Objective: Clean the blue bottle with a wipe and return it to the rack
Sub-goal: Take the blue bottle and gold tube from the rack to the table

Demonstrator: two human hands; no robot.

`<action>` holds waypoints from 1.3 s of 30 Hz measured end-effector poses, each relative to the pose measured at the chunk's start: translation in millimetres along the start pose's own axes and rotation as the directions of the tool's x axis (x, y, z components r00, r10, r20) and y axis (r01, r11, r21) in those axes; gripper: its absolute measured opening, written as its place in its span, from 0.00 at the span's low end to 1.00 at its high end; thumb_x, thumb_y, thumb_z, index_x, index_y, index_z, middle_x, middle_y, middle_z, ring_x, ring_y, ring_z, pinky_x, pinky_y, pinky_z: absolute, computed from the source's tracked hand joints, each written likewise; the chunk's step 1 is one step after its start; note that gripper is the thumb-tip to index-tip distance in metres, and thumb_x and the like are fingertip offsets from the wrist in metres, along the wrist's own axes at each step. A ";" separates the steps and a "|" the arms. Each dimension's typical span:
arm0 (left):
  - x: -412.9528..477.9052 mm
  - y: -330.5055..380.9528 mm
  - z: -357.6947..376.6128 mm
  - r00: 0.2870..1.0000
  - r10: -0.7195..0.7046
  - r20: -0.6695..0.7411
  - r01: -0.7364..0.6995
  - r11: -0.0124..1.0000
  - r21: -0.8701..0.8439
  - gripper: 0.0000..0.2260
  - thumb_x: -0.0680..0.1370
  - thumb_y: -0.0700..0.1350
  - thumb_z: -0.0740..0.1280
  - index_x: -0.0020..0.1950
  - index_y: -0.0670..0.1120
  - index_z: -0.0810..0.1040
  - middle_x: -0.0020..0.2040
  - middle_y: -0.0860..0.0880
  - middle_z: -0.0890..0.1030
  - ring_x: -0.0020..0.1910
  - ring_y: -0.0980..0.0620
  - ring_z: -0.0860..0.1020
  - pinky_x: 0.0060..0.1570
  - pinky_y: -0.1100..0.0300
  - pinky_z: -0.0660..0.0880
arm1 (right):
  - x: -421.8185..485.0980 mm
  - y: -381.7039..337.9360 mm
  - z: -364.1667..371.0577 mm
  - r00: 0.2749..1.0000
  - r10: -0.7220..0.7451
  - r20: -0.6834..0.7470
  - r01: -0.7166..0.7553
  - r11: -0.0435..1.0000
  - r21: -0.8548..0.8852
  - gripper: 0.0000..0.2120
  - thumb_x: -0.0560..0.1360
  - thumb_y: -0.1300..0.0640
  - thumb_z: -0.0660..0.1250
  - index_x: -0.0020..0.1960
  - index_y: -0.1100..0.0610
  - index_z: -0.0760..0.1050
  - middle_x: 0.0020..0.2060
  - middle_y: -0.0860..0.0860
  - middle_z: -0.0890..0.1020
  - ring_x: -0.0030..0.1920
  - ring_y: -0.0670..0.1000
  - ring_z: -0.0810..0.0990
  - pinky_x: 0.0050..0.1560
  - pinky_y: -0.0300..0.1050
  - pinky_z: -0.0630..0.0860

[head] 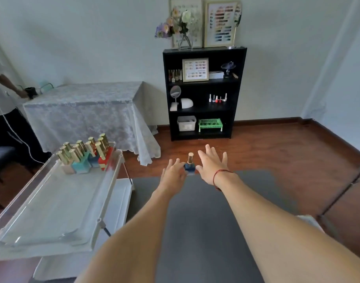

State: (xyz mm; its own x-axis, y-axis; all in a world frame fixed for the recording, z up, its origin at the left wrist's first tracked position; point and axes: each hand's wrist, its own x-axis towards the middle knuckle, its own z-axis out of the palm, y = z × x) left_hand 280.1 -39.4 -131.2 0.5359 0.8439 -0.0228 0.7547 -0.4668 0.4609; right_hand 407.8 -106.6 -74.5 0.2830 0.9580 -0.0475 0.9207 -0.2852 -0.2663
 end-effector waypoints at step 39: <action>-54.6 -32.2 131.2 0.981 0.110 -0.157 -0.112 0.994 -0.010 0.18 0.81 0.48 0.53 0.71 0.51 0.67 0.79 0.43 0.46 0.76 0.42 0.38 0.70 0.39 0.34 | -51.3 54.8 193.3 0.967 -0.011 -0.255 0.073 0.969 0.236 0.17 0.82 0.54 0.50 0.70 0.52 0.63 0.72 0.54 0.63 0.74 0.56 0.59 0.73 0.64 0.52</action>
State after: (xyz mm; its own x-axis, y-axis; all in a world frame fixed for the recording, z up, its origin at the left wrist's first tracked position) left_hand 276.1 -105.2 -261.2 0.5493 0.8187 0.1675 0.6860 -0.5562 0.4690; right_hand 391.8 -165.3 -272.8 0.3321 0.9212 0.2028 0.8496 -0.1988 -0.4885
